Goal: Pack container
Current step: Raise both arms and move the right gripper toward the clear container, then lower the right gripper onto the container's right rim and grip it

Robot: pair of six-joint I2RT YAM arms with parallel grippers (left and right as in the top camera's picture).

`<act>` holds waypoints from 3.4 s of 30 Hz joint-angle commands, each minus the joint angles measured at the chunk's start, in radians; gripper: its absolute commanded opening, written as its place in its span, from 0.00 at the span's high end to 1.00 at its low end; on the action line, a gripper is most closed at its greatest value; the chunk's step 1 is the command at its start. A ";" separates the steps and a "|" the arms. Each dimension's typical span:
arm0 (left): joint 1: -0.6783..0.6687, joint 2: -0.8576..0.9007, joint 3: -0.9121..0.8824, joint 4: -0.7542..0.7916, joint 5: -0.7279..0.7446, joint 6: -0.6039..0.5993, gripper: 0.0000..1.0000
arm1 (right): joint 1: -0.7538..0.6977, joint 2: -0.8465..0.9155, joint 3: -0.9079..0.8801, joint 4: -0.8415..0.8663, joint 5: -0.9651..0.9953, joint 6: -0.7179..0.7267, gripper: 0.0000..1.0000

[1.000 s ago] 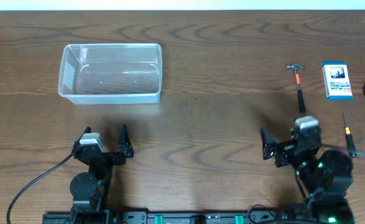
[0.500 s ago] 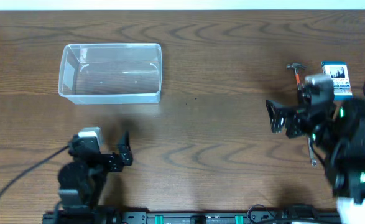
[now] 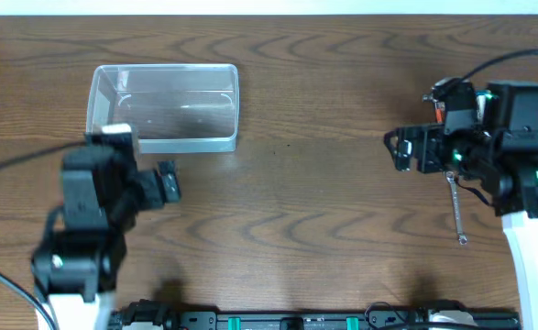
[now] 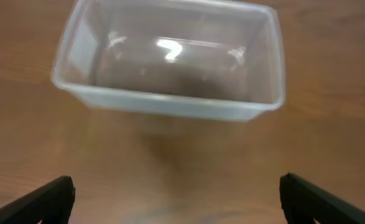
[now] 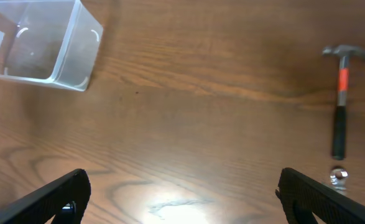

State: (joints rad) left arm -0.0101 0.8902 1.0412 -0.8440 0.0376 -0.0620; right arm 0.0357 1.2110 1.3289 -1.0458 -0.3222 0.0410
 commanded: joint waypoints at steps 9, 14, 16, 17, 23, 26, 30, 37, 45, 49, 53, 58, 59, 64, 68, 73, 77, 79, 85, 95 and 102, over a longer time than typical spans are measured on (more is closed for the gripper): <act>0.242 0.396 0.576 -0.385 -0.135 0.021 0.02 | 0.361 0.232 0.311 -0.186 0.162 0.158 0.01; 0.258 0.432 0.575 -0.385 -0.135 0.020 0.02 | 0.451 0.302 0.296 -0.111 0.191 0.148 0.01; 0.258 0.436 0.575 -0.378 -0.135 0.020 0.02 | 0.476 0.335 0.308 -0.058 0.175 0.229 0.01; 0.258 0.436 0.575 -0.378 -0.135 0.020 0.02 | 0.491 0.358 0.322 -0.031 0.164 0.236 0.01; 0.258 0.436 0.575 -0.378 -0.135 0.020 0.02 | 0.556 0.553 0.537 -0.094 0.216 0.227 0.01; 0.258 0.436 0.575 -0.379 -0.135 0.020 0.02 | 0.578 0.617 0.579 -0.131 0.217 0.224 0.01; 0.258 0.436 0.575 -0.398 -0.136 0.021 0.02 | 0.590 0.657 0.555 -0.107 0.202 0.230 0.01; 0.258 0.436 0.575 -0.413 -0.135 0.020 0.02 | 0.620 0.703 0.684 -0.019 0.184 0.299 0.01; 0.258 0.436 0.575 -0.414 -0.135 0.020 0.02 | 0.621 0.932 1.015 -0.171 0.228 0.422 0.01; 0.258 0.436 0.575 -0.430 -0.135 0.020 0.02 | 0.636 1.039 1.122 -0.225 0.247 0.449 0.01; 0.258 0.436 0.575 -0.449 -0.135 0.020 0.02 | 0.658 1.089 1.136 -0.250 0.348 0.521 0.01; 0.258 0.436 0.571 -0.468 -0.135 0.020 0.02 | 0.675 1.145 1.136 -0.256 0.371 0.543 0.01; 0.258 0.436 0.571 -0.468 -0.135 0.020 0.02 | 0.678 1.152 1.136 -0.257 0.371 0.548 0.01; 0.258 0.436 0.570 -0.470 -0.135 0.020 0.02 | 0.679 1.174 1.136 -0.271 0.386 0.594 0.01; 0.258 0.436 0.570 -0.483 -0.136 0.020 0.02 | 0.680 1.174 1.136 -0.228 0.376 0.594 0.01; 0.258 0.436 0.570 -0.493 -0.135 0.020 0.02 | 0.680 1.176 1.136 -0.199 0.359 0.594 0.01; 0.258 0.436 0.570 -0.499 -0.135 0.020 0.02 | 0.682 1.176 1.136 -0.172 0.334 0.594 0.01; 0.258 0.436 0.570 -0.499 -0.135 0.020 0.02 | 0.684 1.176 1.136 -0.175 0.360 0.594 0.01; 0.258 0.436 0.570 -0.499 -0.135 0.020 0.02 | 0.685 1.180 1.136 -0.206 0.454 0.649 0.01; 0.258 0.436 0.570 -0.498 -0.136 0.020 0.02 | 0.688 1.230 1.136 -0.204 0.453 0.640 0.01; 0.258 0.436 0.570 -0.498 -0.136 0.020 0.02 | 0.690 1.249 1.136 -0.200 0.446 0.631 0.01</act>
State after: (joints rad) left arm 0.2424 1.3285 1.6009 -1.3365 -0.0860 -0.0509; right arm 0.7109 2.4561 2.4439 -1.2484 0.1127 0.6704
